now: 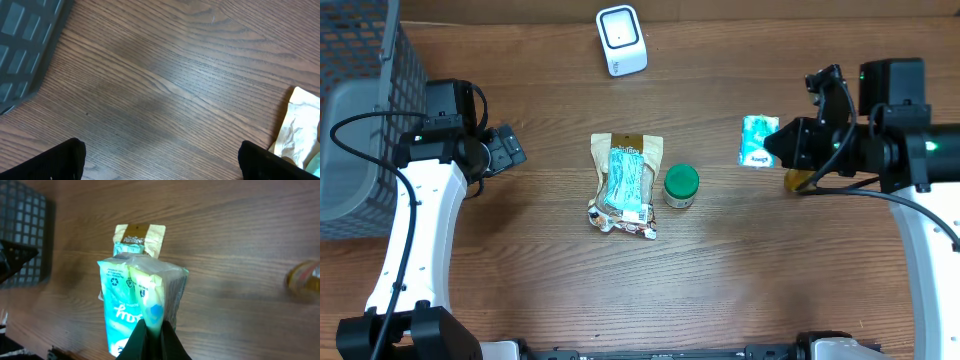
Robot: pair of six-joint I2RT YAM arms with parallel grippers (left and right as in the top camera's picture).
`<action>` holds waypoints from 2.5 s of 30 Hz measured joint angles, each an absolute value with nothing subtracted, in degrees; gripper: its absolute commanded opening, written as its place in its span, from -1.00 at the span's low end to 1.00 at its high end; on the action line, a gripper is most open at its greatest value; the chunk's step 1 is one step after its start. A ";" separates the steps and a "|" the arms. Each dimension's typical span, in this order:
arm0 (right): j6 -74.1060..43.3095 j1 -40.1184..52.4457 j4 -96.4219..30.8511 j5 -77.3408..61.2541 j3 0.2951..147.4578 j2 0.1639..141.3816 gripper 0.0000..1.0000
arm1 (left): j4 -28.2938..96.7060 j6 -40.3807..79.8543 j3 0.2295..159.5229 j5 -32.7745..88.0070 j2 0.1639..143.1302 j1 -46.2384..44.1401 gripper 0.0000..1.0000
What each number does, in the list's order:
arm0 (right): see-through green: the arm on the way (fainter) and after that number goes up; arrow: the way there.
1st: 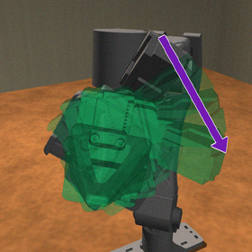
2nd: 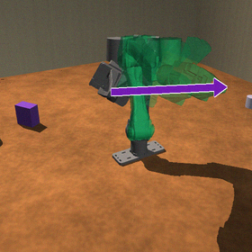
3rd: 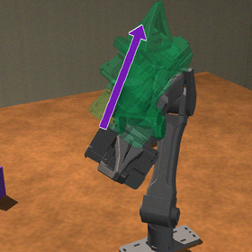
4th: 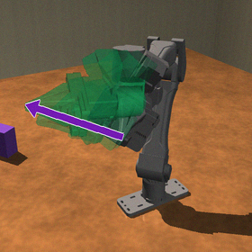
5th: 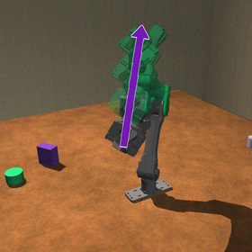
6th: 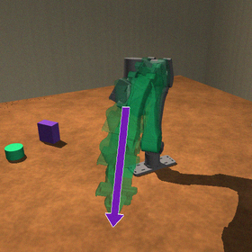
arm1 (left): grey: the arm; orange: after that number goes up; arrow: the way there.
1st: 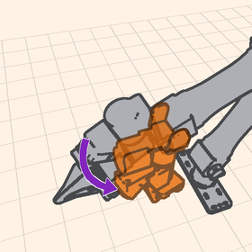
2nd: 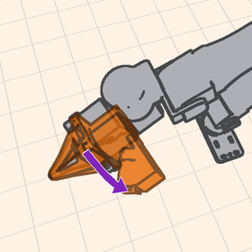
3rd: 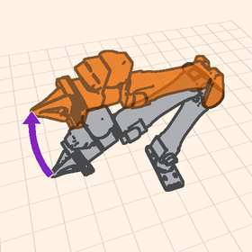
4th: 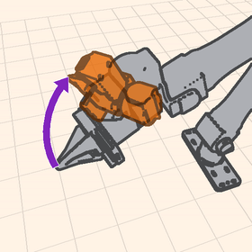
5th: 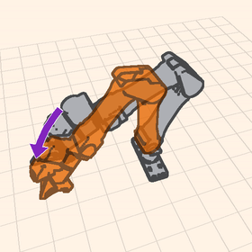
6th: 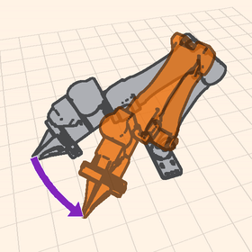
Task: Scan the item barcode
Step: 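Carry the wipes pack up to the white scanner window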
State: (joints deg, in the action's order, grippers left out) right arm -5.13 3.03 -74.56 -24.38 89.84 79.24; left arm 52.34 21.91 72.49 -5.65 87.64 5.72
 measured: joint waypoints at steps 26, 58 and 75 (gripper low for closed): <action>-6.66 23.70 -77.30 -8.14 130.15 110.32 -0.93 | 52.34 21.91 72.49 -5.67 87.64 5.72 1.00; 32.95 30.81 -21.39 23.64 127.90 138.06 -0.93 | 52.34 21.91 72.49 -5.65 87.64 5.72 1.00; 53.19 31.22 -6.42 26.61 127.90 149.60 -0.93 | 52.34 21.91 72.49 -5.67 87.64 5.72 0.99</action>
